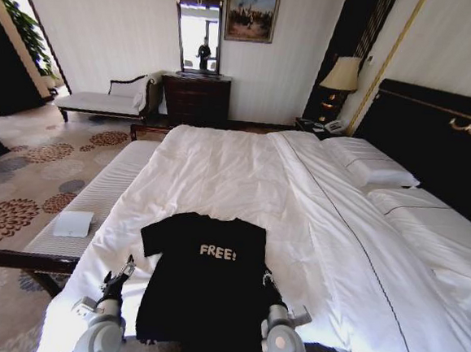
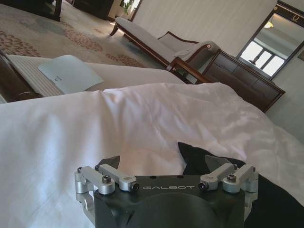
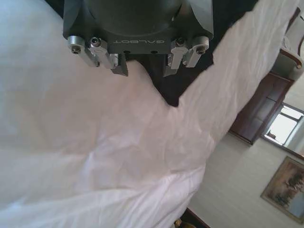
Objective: Fold the clothes on the bed.
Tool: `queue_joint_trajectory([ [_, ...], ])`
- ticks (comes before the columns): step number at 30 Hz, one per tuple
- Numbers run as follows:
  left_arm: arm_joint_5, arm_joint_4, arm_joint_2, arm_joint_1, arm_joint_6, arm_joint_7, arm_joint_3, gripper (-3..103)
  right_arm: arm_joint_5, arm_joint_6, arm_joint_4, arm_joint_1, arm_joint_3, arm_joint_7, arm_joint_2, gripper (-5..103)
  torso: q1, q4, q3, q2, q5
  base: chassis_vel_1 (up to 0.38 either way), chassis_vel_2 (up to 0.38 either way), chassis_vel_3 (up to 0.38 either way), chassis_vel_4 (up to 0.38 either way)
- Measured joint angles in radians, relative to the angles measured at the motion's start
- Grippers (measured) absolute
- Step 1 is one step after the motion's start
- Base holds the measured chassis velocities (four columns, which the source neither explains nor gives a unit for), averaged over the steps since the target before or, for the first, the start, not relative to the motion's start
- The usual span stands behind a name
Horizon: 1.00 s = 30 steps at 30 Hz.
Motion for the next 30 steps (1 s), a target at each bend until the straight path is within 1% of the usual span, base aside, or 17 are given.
queue_joint_trajectory([
  [1, 0.000, 0.000, 0.000, 0.000, 0.000, 0.000, 0.000, 100, 0.000, 0.000, 0.000, 0.000, 0.000, 0.000, 0.000, 37, 0.000, 0.0000, 0.000, 0.000, 0.0000, 0.000, 0.000, 0.000, 0.000],
  [3, -0.017, -0.002, 0.008, -0.029, 0.024, -0.009, -0.011, 100, 0.014, 0.002, 0.057, -0.022, 0.030, 0.008, -0.005, 48, 0.000, -0.0001, 0.000, 0.000, -0.0003, 0.000, 0.000, 0.000, 0.000],
  [4, -0.047, -0.002, 0.018, -0.065, 0.055, -0.021, -0.021, 100, 0.035, 0.003, 0.096, -0.029, 0.061, 0.022, -0.011, 54, 0.000, -0.0001, 0.000, 0.000, -0.0001, 0.000, 0.000, 0.000, 0.000],
  [5, -0.067, -0.002, 0.023, -0.087, 0.072, -0.029, -0.022, 100, 0.050, 0.004, 0.111, -0.028, 0.078, 0.033, -0.014, 60, 0.000, 0.0000, 0.000, 0.000, -0.0001, 0.000, 0.000, 0.000, 0.000],
  [6, -0.083, -0.002, 0.026, -0.105, 0.086, -0.033, -0.022, 100, 0.060, 0.005, 0.120, -0.026, 0.090, 0.042, -0.017, 60, 0.000, 0.0000, 0.000, 0.000, 0.0000, 0.000, 0.000, 0.000, 0.000],
  [7, -0.083, -0.002, 0.026, -0.105, 0.086, -0.033, -0.022, 100, 0.060, 0.005, 0.120, -0.026, 0.090, 0.042, -0.017, 60, 0.000, 0.0000, 0.000, 0.000, 0.0000, 0.000, 0.000, 0.000, 0.000],
  [10, -0.143, 0.022, 0.021, -0.172, 0.136, -0.045, 0.001, 100, 0.079, 0.010, 0.132, -0.012, 0.120, 0.069, -0.021, 76, 0.000, 0.0000, 0.000, 0.000, 0.0000, 0.000, 0.000, 0.000, 0.000],
  [11, -0.147, 0.037, 0.016, -0.192, 0.143, -0.050, 0.006, 100, 0.080, 0.010, 0.133, -0.011, 0.121, 0.073, -0.021, 81, 0.000, -0.0001, 0.000, 0.000, 0.0001, 0.000, 0.000, 0.000, 0.000],
  [12, -0.147, 0.037, 0.016, -0.192, 0.143, -0.050, 0.006, 100, 0.080, 0.010, 0.133, -0.011, 0.121, 0.073, -0.021, 81, 0.000, -0.0001, 0.000, 0.000, 0.0001, 0.000, 0.000, 0.000, 0.000],
  [13, -0.148, 0.061, 0.008, -0.218, 0.149, -0.055, 0.009, 100, 0.080, 0.010, 0.133, -0.010, 0.119, 0.076, -0.020, 86, 0.000, -0.0002, 0.000, 0.000, 0.0000, 0.000, 0.000, 0.000, 0.000],
  [14, -0.147, 0.075, 0.003, -0.233, 0.151, -0.059, 0.009, 100, 0.080, 0.010, 0.133, -0.009, 0.116, 0.076, -0.020, 86, 0.000, -0.0001, 0.000, 0.000, -0.0001, 0.000, 0.000, 0.000, 0.000],
  [16, -0.141, 0.120, -0.005, -0.278, 0.152, -0.068, 0.009, 100, 0.078, 0.009, 0.125, -0.005, 0.101, 0.077, -0.018, 96, 0.000, 0.0001, 0.000, 0.000, 0.0000, 0.000, 0.000, 0.000, 0.000],
  [17, -0.131, 0.144, -0.005, -0.299, 0.153, -0.069, 0.012, 100, 0.075, 0.008, 0.121, -0.005, 0.097, 0.077, -0.016, 99, 0.000, 0.0002, 0.000, 0.000, 0.0002, 0.000, 0.000, 0.000, 0.000],
  [18, -0.131, 0.144, -0.005, -0.299, 0.153, -0.069, 0.012, 100, 0.075, 0.008, 0.121, -0.005, 0.097, 0.077, -0.016, 99, 0.000, 0.0002, 0.000, 0.000, 0.0002, 0.000, 0.000, 0.000, 0.000],
  [22, -0.088, 0.233, -0.002, -0.360, 0.153, -0.066, 0.027, 100, 0.069, 0.006, 0.113, 0.000, 0.091, 0.082, -0.015, 100, 0.000, -0.0001, 0.000, 0.000, 0.0000, 0.000, 0.000, 0.000, 0.000],
  [28, -0.082, 0.297, 0.002, -0.400, 0.151, -0.058, 0.043, 100, 0.063, 0.003, 0.107, 0.006, 0.092, 0.087, -0.019, 100, 0.000, 0.0000, 0.000, 0.000, -0.0001, 0.000, 0.000, 0.000, 0.000],
  [30, -0.084, 0.314, -0.007, -0.411, 0.151, -0.051, 0.050, 100, 0.059, 0.002, 0.102, 0.007, 0.092, 0.088, -0.020, 100, 0.000, 0.0000, 0.000, 0.000, 0.0000, 0.000, 0.000, 0.000, 0.000],
])
